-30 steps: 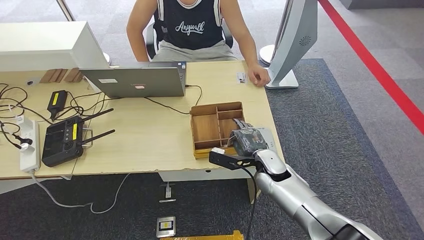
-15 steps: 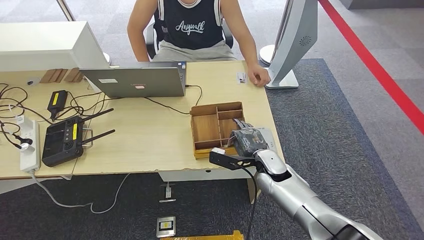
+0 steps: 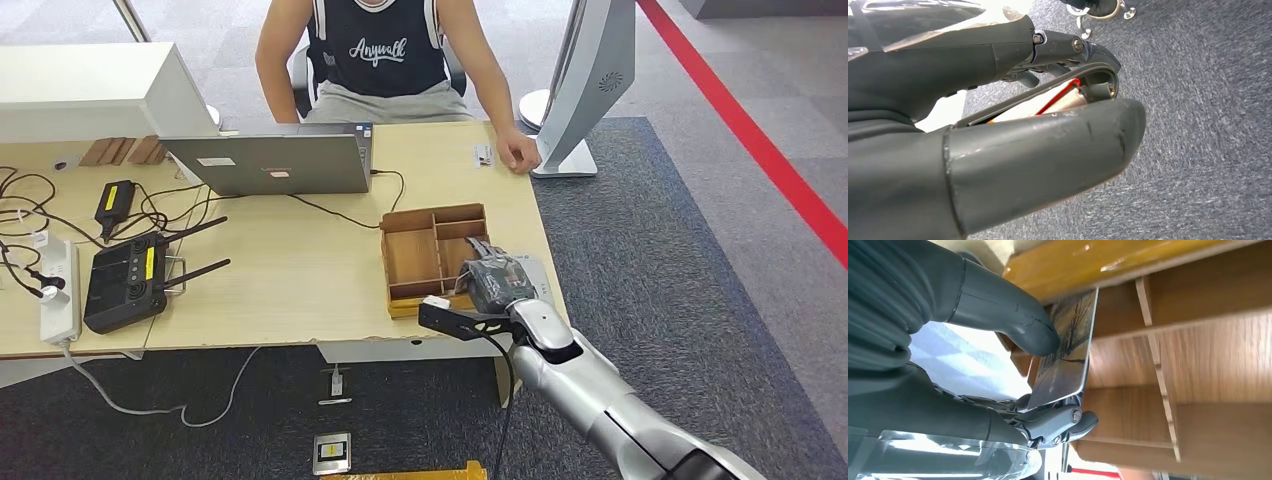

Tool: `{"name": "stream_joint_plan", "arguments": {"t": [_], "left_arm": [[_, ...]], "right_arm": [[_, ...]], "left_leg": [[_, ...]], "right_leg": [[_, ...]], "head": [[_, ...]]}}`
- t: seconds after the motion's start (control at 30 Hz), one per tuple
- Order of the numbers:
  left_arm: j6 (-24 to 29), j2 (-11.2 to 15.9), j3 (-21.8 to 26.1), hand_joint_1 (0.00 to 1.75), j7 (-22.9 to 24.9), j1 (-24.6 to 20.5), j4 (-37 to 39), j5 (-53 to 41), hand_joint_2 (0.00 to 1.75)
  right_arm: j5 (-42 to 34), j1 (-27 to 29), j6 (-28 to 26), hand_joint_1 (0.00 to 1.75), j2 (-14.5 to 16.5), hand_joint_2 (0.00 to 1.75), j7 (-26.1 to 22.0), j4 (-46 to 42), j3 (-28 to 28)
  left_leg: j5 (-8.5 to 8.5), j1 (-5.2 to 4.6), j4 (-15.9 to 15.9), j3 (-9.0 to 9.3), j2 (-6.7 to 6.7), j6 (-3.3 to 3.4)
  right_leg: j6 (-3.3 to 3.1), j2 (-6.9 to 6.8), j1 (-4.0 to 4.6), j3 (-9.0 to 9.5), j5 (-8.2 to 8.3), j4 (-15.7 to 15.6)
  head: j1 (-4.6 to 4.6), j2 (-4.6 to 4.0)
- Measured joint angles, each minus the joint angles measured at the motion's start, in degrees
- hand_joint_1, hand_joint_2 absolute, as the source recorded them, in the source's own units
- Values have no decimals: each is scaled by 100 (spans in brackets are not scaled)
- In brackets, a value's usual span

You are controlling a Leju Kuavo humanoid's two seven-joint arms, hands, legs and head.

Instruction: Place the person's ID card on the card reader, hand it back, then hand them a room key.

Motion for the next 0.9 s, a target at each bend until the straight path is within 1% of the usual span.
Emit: {"name": "stream_joint_plan", "arguments": {"t": [0.07, 0.1, 0.17, 0.27, 0.37, 0.5, 0.57, 0.9], "left_arm": [[0, 0, 0, 0, -45, 3, 0, -4, 0], [0, 0, -1, 0, -72, 3, 0, -7, 0], [0, 0, -3, 0, -112, 4, 0, -9, 0], [0, 0, -7, 0, -137, 11, 0, -11, 0], [0, 0, -7, 0, -140, 14, 0, -11, 0], [1, 0, -7, 0, -129, 16, 1, -11, 0], [3, -1, -7, 0, -110, 16, 1, -8, 0], [89, -26, -7, 0, -41, 9, 2, -7, 0]], "right_arm": [[91, -55, -221, 175, -14, 175, 79, -123, -30], [128, -116, -226, 175, -32, 175, 156, -238, -65], [205, -258, -90, 175, -90, 175, 312, -517, -164], [275, -352, 20, 175, -154, 175, 397, -782, -264], [286, -360, 39, 175, -177, 175, 408, -891, -303], [354, -386, 62, 175, -278, 175, 417, -1490, -525], [384, -414, 84, 175, -285, 175, 399, -1606, -571], [532, -598, 101, 175, -258, 175, 245, -1765, -675]], "left_leg": [[0, 0, 0, 0, 0, 0], [1, 0, 0, 2, 1, 0], [1, 0, 1, 5, 3, 0], [3, 0, 1, 5, 2, -1], [3, 0, 1, 5, 2, -1], [2, 0, 0, 4, 3, -1], [2, 0, 0, 4, 3, -1], [3, 0, 0, 4, 3, -1]], "right_leg": [[-1, 0, 0, -1, 2, 1], [-1, 1, 0, -2, 2, 1], [-2, 1, 0, -1, 3, 0], [-2, 1, 0, 1, 3, 0], [-2, 1, 0, 1, 3, 0], [-1, 1, 0, 1, 3, 0], [-1, 1, 0, 1, 3, 0], [-1, 1, 0, 2, 4, 0]], "head": [[0, 0], [-1, 0], [-1, 0], [2, 0], [1, 0], [-1, 0], [-1, 0], [0, 0]]}}
